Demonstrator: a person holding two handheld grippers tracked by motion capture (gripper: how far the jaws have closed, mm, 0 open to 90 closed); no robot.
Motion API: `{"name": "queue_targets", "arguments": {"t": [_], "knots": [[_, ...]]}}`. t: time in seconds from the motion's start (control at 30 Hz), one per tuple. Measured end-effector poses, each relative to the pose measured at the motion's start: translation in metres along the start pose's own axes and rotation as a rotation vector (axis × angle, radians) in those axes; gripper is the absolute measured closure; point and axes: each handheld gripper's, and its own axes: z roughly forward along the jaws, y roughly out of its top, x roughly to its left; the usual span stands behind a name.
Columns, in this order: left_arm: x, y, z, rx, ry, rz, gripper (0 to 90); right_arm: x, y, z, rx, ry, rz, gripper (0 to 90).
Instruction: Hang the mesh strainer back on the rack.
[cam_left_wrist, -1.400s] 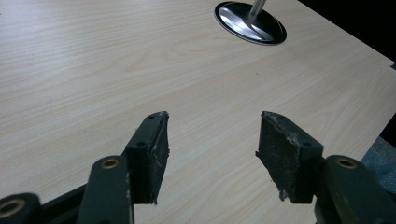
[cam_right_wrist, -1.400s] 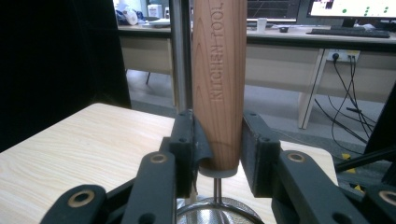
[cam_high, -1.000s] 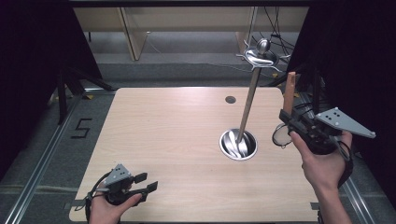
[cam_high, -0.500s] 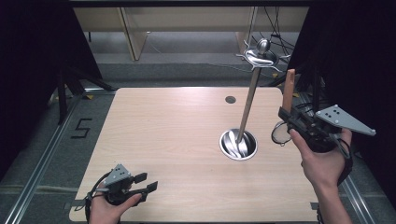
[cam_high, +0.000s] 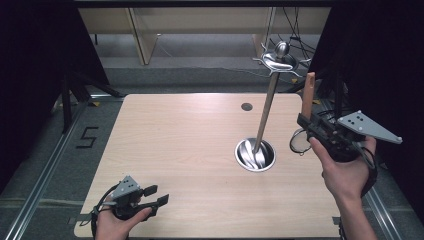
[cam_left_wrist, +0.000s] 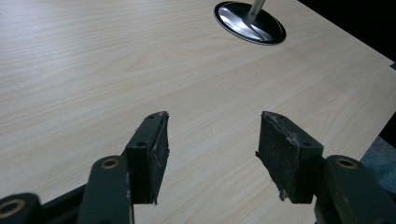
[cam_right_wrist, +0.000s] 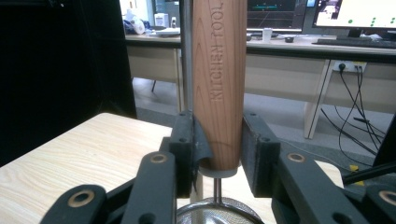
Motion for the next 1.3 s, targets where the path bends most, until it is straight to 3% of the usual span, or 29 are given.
{"name": "queue_targets", "arguments": {"t": [0.37, 0.53, 0.6, 0.9, 0.93, 1.3], "knots": [[0.0001, 0.0000, -0.0001, 0.000, 0.000, 0.000, 42.2, 0.0013, 0.0010, 0.0020, -0.002, 0.009, 0.001, 69.5], [-0.0002, -0.0001, 0.0001, -0.003, -0.001, -0.005, 42.3, -0.0001, 0.0024, 0.0042, -0.013, 0.015, -0.025, 69.5], [-0.0007, -0.0003, 0.0001, -0.003, 0.002, -0.015, 42.2, 0.0023, 0.0031, 0.0042, -0.003, 0.018, -0.001, 69.5], [-0.0002, -0.0005, -0.0003, 0.001, 0.003, -0.012, 42.3, 0.0005, 0.0045, 0.0069, -0.010, 0.019, -0.019, 69.5], [-0.0002, -0.0005, -0.0003, 0.001, 0.003, -0.012, 42.3, 0.0017, 0.0043, 0.0068, -0.005, 0.020, -0.002, 69.5], [-0.0008, -0.0006, -0.0001, 0.001, 0.003, -0.015, 42.2, 0.0015, 0.0061, 0.0098, -0.007, 0.030, 0.000, 69.5]]}}
